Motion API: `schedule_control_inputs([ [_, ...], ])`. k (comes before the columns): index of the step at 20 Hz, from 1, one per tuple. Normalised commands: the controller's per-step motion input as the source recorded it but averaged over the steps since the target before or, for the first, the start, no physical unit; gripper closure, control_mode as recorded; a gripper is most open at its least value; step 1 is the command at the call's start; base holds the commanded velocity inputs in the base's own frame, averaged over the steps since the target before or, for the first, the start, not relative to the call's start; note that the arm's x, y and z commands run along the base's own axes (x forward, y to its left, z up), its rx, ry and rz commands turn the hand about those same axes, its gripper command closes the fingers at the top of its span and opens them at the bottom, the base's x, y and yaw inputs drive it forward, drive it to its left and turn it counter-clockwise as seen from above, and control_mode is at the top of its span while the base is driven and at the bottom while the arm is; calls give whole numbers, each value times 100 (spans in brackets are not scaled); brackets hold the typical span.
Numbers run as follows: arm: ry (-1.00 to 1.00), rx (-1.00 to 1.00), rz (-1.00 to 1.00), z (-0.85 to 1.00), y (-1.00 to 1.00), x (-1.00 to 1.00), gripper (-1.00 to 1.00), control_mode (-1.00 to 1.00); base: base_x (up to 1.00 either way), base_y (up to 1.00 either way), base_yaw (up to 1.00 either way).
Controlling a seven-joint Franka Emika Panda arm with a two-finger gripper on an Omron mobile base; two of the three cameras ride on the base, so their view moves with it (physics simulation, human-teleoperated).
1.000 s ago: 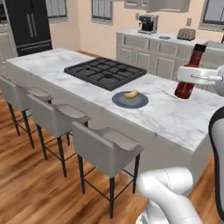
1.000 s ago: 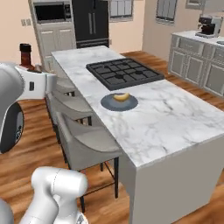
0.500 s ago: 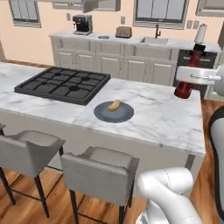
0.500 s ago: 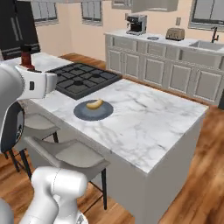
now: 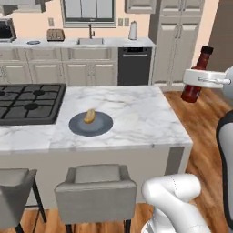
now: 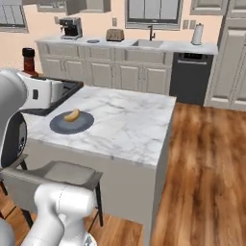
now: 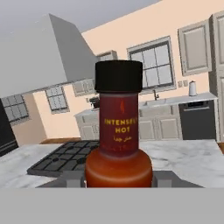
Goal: Move the hot dog bun to the plate on the dining table and place the condiment next to that plate. Then navigate to the fridge and take the sausage and place it on the plate as well.
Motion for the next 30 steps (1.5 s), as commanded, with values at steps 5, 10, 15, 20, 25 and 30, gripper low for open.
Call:
schedule_control_inputs([
  [5, 0, 0, 0, 0, 0, 0, 100, 100, 5, 92, -58],
  [10, 0, 0, 0, 0, 0, 0, 100, 100, 30, 97, -43],
  [15, 0, 0, 0, 0, 0, 0, 100, 100, 87, 21, -3],
  [20, 0, 0, 0, 0, 0, 0, 100, 100, 34, -38, 19],
  [25, 0, 0, 0, 0, 0, 0, 100, 100, 21, -55, 33],
  [30, 0, 0, 0, 0, 0, 0, 100, 100, 65, -49, 33],
])
